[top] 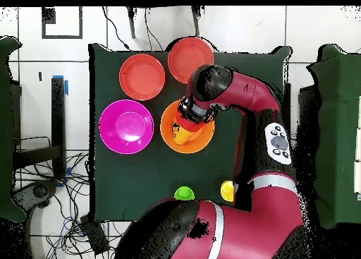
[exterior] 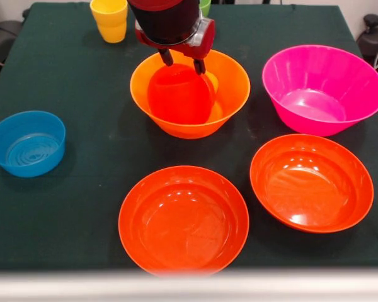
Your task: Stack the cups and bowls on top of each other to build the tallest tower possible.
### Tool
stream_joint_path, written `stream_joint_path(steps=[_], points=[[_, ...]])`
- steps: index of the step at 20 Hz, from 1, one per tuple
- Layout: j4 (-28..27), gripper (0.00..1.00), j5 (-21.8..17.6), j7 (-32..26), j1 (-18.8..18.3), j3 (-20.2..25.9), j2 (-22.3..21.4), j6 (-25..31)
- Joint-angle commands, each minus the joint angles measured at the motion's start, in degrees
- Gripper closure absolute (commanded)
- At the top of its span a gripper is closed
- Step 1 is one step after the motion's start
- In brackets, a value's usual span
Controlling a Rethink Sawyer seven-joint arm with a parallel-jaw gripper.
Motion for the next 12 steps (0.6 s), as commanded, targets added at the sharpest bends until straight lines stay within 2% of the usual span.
stream_joint_path(steps=[1, 7, 12], points=[[7.2, 0.0, -2.1, 1.8, 1.2, 1.5, 5.0, 4.1], [2.3, 0.0, -3.1, 2.6, 3.2, 1.0, 5.9, 4.4], [-2.2, 0.0, -6.3, 3.9, 6.7, -3.0, 3.5, 7.9]])
